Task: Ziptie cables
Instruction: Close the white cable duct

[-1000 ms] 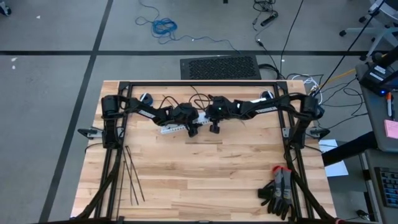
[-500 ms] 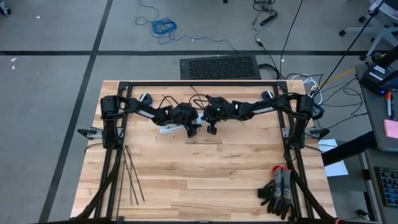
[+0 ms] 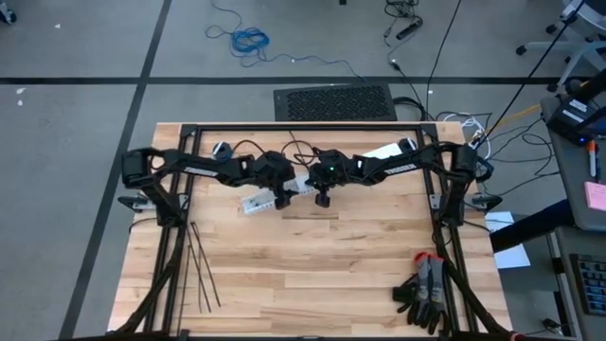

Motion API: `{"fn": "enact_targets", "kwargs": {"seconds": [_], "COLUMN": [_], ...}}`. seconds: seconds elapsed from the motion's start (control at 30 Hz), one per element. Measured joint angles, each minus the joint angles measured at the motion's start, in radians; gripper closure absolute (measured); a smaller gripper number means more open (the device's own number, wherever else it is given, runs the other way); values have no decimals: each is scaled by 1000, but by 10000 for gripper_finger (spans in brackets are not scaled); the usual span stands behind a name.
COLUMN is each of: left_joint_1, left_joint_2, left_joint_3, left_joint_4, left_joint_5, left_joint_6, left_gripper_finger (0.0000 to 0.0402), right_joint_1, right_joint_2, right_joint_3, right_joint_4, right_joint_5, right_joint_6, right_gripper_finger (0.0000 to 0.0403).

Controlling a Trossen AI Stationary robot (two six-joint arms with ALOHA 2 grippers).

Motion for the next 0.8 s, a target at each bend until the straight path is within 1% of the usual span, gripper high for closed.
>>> {"fn": "enact_targets", "kwargs": {"seconds": [0.07,0.2,0.43,0.57,0.8], "left_joint_1": [-3,-5,-5,-5,-5], "left_joint_2": [5,54,129,132,131], "left_joint_3": [-8,-24,-26,-26,-26], "left_joint_4": [-7,0,66,66,120], "left_joint_5": [-2,-26,-40,-80,-97], "left_joint_6": [-9,-15,-58,-58,-55], "left_gripper_finger": [100,100,100,100,100], "right_joint_1": [0,-1,-2,3,22], "right_joint_2": [0,0,0,0,1], "right_joint_3": [0,-1,-1,-2,-2], "right_joint_4": [0,0,1,8,20], "right_joint_5": [1,4,7,16,29], "right_joint_6": [0,-1,1,14,26], "right_gripper_finger": [403,403,403,403,403]}}
